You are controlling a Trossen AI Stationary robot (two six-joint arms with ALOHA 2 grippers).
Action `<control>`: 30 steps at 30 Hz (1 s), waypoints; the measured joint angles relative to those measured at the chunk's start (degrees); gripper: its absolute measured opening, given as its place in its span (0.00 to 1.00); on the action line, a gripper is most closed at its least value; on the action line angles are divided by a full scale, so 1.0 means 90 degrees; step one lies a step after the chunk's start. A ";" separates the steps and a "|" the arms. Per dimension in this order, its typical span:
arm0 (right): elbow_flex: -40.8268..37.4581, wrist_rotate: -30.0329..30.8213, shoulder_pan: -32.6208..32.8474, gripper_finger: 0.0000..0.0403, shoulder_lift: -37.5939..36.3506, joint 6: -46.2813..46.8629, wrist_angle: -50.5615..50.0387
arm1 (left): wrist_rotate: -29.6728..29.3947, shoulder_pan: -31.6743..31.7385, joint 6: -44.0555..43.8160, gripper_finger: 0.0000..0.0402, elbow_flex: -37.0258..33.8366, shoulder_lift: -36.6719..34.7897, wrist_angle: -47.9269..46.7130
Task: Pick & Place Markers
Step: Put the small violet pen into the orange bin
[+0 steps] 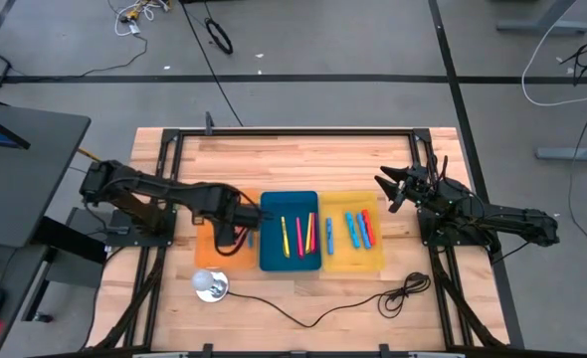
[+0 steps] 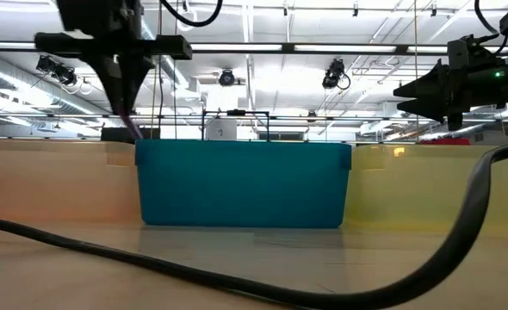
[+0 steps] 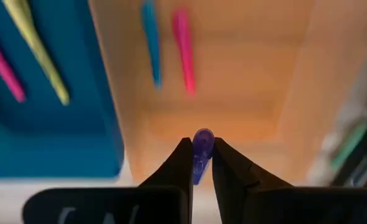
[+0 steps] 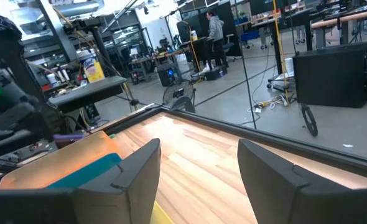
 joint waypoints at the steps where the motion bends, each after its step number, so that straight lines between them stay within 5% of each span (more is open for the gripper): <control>1: 0.0000 -0.0003 0.0000 0.53 0.0000 0.0002 0.0007 | 0.0188 -0.0037 -0.0015 0.10 -0.0037 -0.0008 0.0034; 30: 0.0000 0.0000 0.0000 0.53 0.0000 0.0001 0.0002 | 0.0969 -0.0174 -0.0171 0.10 -0.2197 -0.0123 0.2300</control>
